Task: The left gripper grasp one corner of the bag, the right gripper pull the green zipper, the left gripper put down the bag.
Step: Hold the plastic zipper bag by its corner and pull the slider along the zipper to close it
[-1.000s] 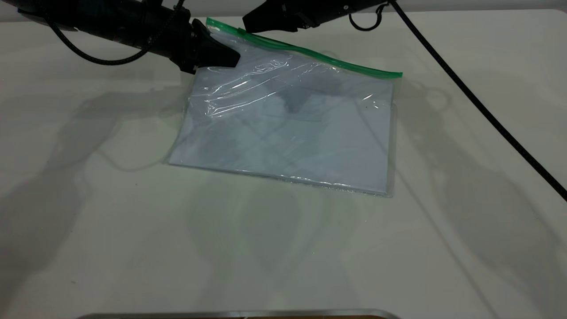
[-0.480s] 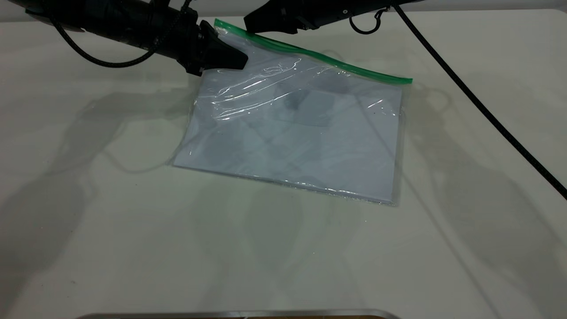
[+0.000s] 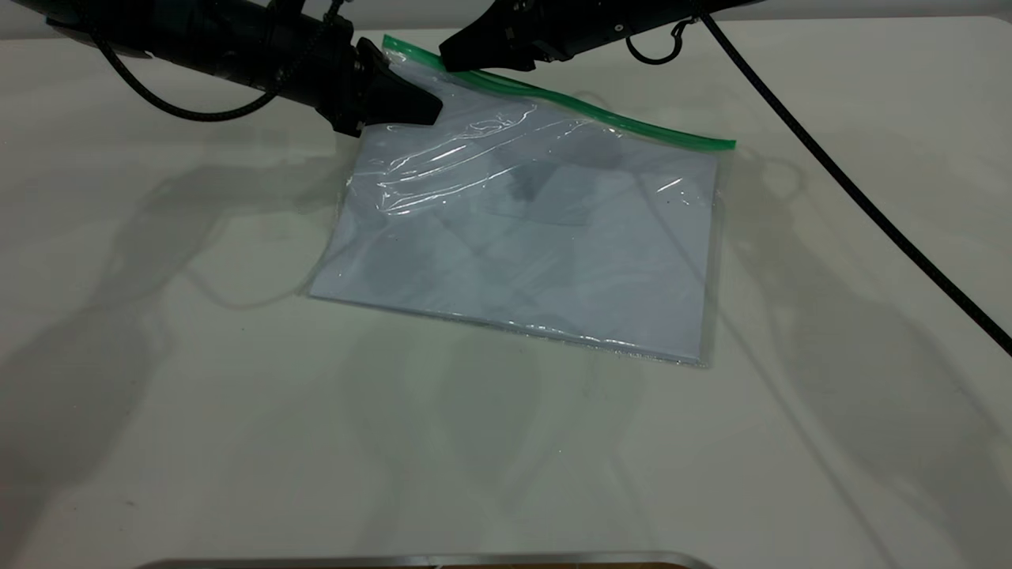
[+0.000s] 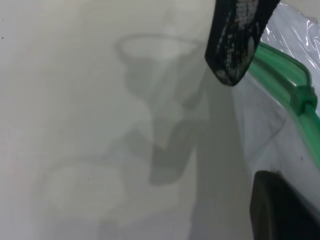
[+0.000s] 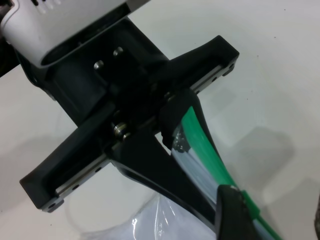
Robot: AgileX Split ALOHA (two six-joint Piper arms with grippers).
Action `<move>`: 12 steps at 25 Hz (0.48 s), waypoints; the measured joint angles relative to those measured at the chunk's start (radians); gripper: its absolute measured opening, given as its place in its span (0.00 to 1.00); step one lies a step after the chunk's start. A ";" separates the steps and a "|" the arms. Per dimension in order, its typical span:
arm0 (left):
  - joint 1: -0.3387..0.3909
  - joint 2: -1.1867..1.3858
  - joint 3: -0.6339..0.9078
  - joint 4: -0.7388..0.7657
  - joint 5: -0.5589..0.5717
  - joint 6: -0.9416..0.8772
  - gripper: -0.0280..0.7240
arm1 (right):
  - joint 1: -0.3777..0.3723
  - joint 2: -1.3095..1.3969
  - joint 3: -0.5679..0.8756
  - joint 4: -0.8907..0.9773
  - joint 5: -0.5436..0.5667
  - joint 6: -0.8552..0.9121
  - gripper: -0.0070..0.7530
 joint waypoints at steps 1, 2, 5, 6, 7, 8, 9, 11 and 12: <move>0.000 0.000 0.000 0.000 0.000 0.000 0.13 | 0.000 0.001 0.000 0.003 0.000 0.000 0.56; 0.000 0.000 0.000 0.000 0.000 0.000 0.13 | 0.000 0.001 0.000 0.005 0.000 0.000 0.55; 0.000 0.001 0.000 -0.001 0.000 0.000 0.13 | 0.000 0.011 -0.001 0.012 -0.006 0.000 0.53; 0.000 0.001 0.000 -0.002 -0.003 0.000 0.13 | 0.000 0.014 -0.001 0.014 -0.007 0.000 0.53; 0.000 0.001 0.000 -0.002 -0.003 0.000 0.13 | 0.000 0.015 -0.001 0.017 -0.008 0.000 0.53; 0.000 0.001 0.000 -0.002 -0.003 0.000 0.12 | 0.000 0.016 -0.001 0.021 -0.009 0.000 0.52; 0.000 0.001 0.000 -0.002 -0.005 0.000 0.12 | 0.000 0.016 -0.001 0.023 -0.012 0.000 0.52; 0.000 0.001 0.000 -0.002 -0.006 0.000 0.12 | 0.000 0.016 -0.001 0.027 -0.015 0.000 0.52; 0.000 0.001 0.000 -0.002 -0.006 0.000 0.12 | 0.000 0.016 -0.001 0.027 -0.017 0.000 0.52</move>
